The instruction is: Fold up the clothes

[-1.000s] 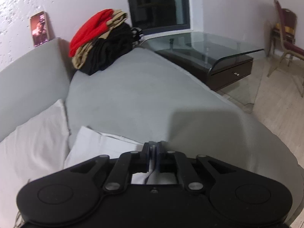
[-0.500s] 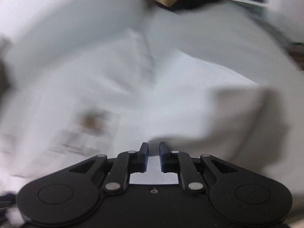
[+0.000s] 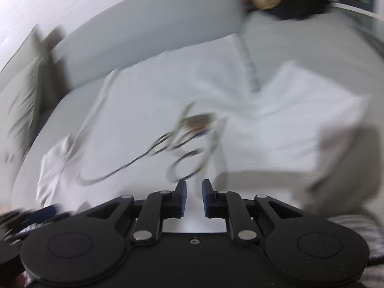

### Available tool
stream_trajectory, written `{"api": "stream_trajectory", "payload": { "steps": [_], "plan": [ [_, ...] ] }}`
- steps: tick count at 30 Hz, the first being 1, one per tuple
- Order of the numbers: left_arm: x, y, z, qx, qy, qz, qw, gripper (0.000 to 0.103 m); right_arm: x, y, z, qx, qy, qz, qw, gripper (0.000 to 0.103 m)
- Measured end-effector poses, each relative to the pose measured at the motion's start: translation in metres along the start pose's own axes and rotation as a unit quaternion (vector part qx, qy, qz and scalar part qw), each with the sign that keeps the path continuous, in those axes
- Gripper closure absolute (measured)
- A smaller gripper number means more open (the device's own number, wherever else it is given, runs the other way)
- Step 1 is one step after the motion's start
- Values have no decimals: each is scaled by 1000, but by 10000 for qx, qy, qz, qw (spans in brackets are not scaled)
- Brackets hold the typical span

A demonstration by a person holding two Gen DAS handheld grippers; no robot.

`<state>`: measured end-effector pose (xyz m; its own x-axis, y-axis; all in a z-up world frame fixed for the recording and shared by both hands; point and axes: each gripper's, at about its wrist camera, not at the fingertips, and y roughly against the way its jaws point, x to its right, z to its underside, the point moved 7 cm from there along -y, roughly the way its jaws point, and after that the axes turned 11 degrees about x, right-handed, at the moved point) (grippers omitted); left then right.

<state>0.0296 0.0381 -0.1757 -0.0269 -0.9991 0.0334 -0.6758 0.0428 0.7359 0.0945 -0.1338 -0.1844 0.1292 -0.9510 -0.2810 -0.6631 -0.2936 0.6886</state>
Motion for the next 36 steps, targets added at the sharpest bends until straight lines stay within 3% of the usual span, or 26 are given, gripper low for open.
{"api": "stream_trajectory", "payload": {
  "steps": [2, 5, 7, 9, 12, 13, 20, 22, 23, 26, 28, 31, 33, 34, 35, 36],
  "plan": [
    [-9, 14, 0, 87, 84, 46, 9999, 68, -9, -7, 9, -230, 98, 7, 9997, 89],
    [-48, 50, -12, 725, 569, -115, 9957, 65, -13, -6, 9, -410, 47, -72, 9991, 85],
    [-89, 69, -20, 1178, 1222, -310, 9850, 51, -12, -2, 2, -372, -231, -255, 9987, 74],
    [-136, 77, -24, 1482, 1907, -686, 9680, 47, -17, -1, -3, -286, -401, -412, 9979, 68],
    [-181, 58, -18, 1336, 2539, -687, 9555, 46, -23, -15, 0, -449, -661, -491, 9956, 63],
    [-186, 50, -16, 1279, 2581, -641, 9555, 46, -24, -19, 2, -511, -768, -480, 9946, 62],
    [-165, -2, -48, 1269, 1619, -610, 9767, 49, -24, -26, 3, -481, -875, -444, 9940, 60],
    [-161, -20, -56, 1042, 1542, -710, 9800, 80, -22, -26, 2, -497, -975, -454, 9930, 60],
    [-156, -25, -62, 992, 1421, -744, 9821, 103, -21, -25, 2, -504, -1001, -460, 9926, 60],
    [-127, -27, -84, 1168, 741, -927, 9860, 103, -17, -24, 1, -507, -1083, -493, 9916, 60],
    [-91, -33, -97, 1250, -4, -1001, 9871, 103, -14, -23, 2, -493, -1193, -550, 9901, 60],
    [-23, -52, -98, 1079, -1458, -972, 9786, 103, -7, -23, 2, -485, -1409, -656, 9867, 60],
    [17, -71, -76, 640, -2311, -864, 9670, 84, -2, -23, 1, -493, -1581, -724, 9835, 60],
    [31, -76, -63, 467, -2603, -834, 9608, 85, 0, -23, 1, -498, -1674, -760, 9817, 60],
    [35, -74, -54, 466, -2716, -863, 9574, 92, 3, -23, 0, -502, -1771, -796, 9797, 60],
    [36, -67, -48, 560, -2741, -925, 9556, 91, 6, -23, 0, -506, -1867, -831, 9776, 60]
  ]
}}
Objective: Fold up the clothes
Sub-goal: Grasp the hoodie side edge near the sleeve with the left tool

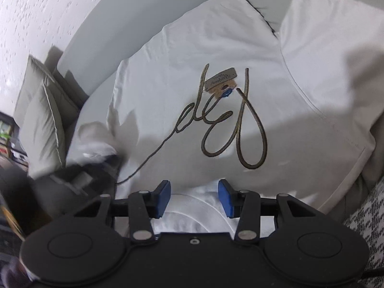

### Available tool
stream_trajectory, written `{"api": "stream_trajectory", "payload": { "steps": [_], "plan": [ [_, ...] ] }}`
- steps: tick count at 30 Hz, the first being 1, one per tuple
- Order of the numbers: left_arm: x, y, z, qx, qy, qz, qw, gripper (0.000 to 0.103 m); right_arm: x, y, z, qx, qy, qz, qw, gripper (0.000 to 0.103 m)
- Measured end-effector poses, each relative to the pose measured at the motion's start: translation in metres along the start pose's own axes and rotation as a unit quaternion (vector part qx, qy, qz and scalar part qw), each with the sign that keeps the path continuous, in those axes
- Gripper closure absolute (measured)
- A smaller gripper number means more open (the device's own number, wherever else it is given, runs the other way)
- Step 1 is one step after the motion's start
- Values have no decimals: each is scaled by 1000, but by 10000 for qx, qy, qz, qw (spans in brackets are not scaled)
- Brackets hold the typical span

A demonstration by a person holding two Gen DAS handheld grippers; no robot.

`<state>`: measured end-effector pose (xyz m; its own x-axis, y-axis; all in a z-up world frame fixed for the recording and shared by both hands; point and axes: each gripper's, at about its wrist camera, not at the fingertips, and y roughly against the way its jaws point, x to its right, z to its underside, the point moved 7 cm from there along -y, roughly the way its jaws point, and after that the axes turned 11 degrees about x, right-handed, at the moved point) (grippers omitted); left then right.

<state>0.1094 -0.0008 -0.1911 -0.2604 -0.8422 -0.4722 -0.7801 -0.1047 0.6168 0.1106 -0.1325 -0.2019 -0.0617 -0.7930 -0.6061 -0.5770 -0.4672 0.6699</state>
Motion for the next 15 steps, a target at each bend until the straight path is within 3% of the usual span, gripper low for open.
{"api": "stream_trajectory", "payload": {
  "steps": [1, 3, 4, 7, 9, 10, 14, 15],
  "plan": [
    [-2, 9, 4, 52, 120, -7, 9999, 87, 2, 1, -1, -3, -73, -46, 10000, 59],
    [-21, 32, 11, 130, 833, 204, 9962, 61, 6, 2, -2, 0, -165, -126, 9998, 58],
    [-36, 44, 16, 254, 1314, 315, 9905, 58, 7, 4, -2, 8, -180, -152, 9997, 55],
    [-82, 72, 31, 533, 2750, 425, 9590, 51, 10, 5, -2, 10, -258, -259, 9993, 51],
    [-112, 78, 45, 598, 3701, 359, 9264, 49, 12, 5, -2, 13, -324, -315, 9990, 51],
    [-126, 71, 53, 532, 4183, 375, 9060, 50, 13, 5, -3, 11, -354, -331, 9988, 51],
    [-166, 36, 82, 249, 5865, 613, 8073, 56, 13, 2, -3, -7, -355, -341, 9988, 50],
    [-168, 26, 85, 204, 6104, 731, 7885, 58, 12, 2, -4, -7, -322, -333, 9989, 49]
  ]
}}
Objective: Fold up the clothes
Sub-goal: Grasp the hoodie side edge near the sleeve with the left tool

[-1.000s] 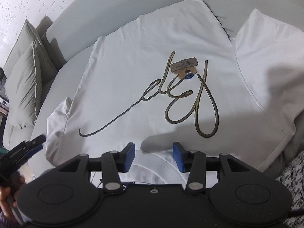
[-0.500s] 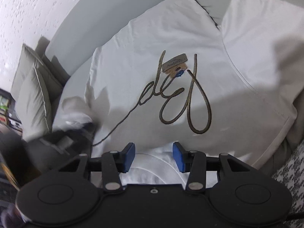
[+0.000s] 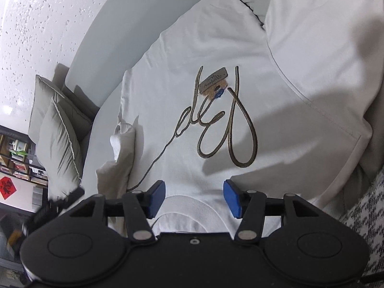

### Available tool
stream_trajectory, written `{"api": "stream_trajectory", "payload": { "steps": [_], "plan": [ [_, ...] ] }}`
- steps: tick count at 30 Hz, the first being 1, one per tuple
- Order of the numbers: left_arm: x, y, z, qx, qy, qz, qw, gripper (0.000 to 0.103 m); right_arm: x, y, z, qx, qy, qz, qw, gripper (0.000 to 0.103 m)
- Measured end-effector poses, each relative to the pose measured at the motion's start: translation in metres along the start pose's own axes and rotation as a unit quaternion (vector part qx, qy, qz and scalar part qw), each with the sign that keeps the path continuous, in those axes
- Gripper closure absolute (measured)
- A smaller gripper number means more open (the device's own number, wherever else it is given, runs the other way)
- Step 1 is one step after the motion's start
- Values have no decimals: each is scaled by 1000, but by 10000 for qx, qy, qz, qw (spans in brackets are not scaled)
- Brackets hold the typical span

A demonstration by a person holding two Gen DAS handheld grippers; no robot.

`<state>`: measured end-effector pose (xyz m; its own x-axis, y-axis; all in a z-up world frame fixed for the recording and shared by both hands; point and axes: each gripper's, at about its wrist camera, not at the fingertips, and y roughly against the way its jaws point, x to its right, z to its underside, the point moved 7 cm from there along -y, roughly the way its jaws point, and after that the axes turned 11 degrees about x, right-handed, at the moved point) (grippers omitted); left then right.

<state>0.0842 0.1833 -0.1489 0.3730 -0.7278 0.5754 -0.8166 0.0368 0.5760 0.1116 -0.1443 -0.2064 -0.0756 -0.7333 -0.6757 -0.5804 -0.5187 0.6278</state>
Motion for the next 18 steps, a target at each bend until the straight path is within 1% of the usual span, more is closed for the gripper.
{"api": "stream_trajectory", "payload": {
  "steps": [2, 4, 6, 10, 11, 13, 14, 15, 18],
  "plan": [
    [-4, -16, 0, -153, 414, 46, 9990, 58, -1, 0, 0, 10, 34, 8, 10000, 48],
    [-2, -33, 3, -358, 622, 56, 9974, 62, -1, -1, 0, 24, 46, 7, 10000, 47],
    [-1, -45, 4, -527, 731, 31, 9959, 64, -2, -1, 1, 30, 75, 10, 10000, 47],
    [6, -60, 6, -661, 762, 35, 9949, 64, -3, -1, 2, 30, 123, 42, 9999, 46],
    [7, -63, 7, -714, 722, 19, 9948, 69, -3, -1, 2, 31, 133, 55, 9999, 46],
    [6, -68, 8, -808, 568, -40, 9951, 94, -4, -1, 2, 33, 150, 80, 9998, 45],
    [7, -67, 8, -808, 446, -96, 9957, 103, -5, -1, 2, 35, 156, 94, 9998, 45],
    [7, -65, 7, -753, 312, -175, 9965, 103, -5, -1, 2, 38, 161, 109, 9998, 45],
    [2, -50, -7, -281, -38, -498, 9984, 103, -7, -1, 2, 46, 149, 147, 9998, 43]
  ]
}}
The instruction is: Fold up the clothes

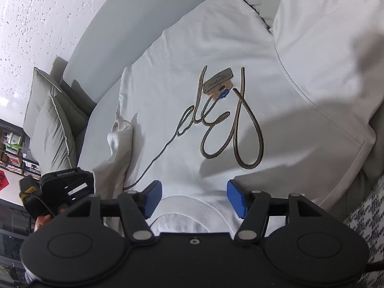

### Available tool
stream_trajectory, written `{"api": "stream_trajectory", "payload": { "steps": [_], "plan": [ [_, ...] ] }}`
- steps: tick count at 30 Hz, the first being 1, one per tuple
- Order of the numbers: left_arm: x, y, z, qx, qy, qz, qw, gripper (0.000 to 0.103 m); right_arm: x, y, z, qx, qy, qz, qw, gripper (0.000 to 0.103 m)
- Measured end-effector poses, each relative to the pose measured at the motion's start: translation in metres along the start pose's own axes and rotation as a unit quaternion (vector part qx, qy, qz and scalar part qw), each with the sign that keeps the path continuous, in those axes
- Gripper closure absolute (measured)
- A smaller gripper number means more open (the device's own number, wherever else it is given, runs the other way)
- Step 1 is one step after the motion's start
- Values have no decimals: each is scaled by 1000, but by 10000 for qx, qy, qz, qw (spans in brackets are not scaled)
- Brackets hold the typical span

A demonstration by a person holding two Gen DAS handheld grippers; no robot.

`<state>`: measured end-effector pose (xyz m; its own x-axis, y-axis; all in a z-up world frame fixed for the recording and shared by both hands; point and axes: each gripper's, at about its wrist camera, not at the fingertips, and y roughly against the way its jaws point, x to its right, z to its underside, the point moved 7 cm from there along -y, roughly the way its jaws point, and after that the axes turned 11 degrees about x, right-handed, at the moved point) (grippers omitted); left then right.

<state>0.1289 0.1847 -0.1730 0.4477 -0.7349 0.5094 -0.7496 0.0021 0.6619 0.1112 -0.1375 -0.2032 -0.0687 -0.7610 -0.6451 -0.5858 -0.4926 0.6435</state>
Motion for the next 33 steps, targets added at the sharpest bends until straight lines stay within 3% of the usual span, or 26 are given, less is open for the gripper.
{"api": "stream_trajectory", "payload": {
  "steps": [3, 6, 9, 12, 14, 18, 19, 23, 27, 30, 33],
  "plan": [
    [-15, 32, -19, 688, -309, -422, 9963, 103, -3, 2, -1, 28, -13, 51, 10000, 42],
    [-42, 54, -35, 1199, -703, -1062, 9846, 103, -6, 4, -1, 61, 78, 80, 9999, 39],
    [-76, 51, -41, 1182, -991, -1715, 9730, 103, -8, 0, 2, 25, 254, 147, 9996, 37],
    [-100, 44, -35, 973, -943, -1958, 9712, 101, -13, 0, 2, 1, 410, 179, 9990, 34],
    [-97, 54, -36, 1063, -976, -1885, 9714, 101, -14, 5, 1, 19, 464, 184, 9988, 34],
    [-65, 74, -48, 1382, -1137, -1298, 9753, 101, -6, 14, -4, 113, 465, 259, 9985, 31],
    [-60, 75, -52, 1385, -1213, -1311, 9741, 101, -2, 15, -6, 109, 442, 309, 9985, 31],
    [-63, 54, -59, 833, -1322, -1740, 9723, 101, 4, 17, -7, 132, 334, 374, 9987, 31],
    [-86, 40, -51, 449, -998, -1670, 9799, 101, -29, 25, 9, -139, 804, -285, 9963, 39],
    [-90, 51, -45, 467, -582, -1355, 9880, 101, -66, 18, 42, -523, 1742, -759, 9804, 43],
    [-89, 60, -45, 515, -497, -1195, 9903, 101, -101, 3, 83, -697, 2989, -1003, 9464, 49]
  ]
}}
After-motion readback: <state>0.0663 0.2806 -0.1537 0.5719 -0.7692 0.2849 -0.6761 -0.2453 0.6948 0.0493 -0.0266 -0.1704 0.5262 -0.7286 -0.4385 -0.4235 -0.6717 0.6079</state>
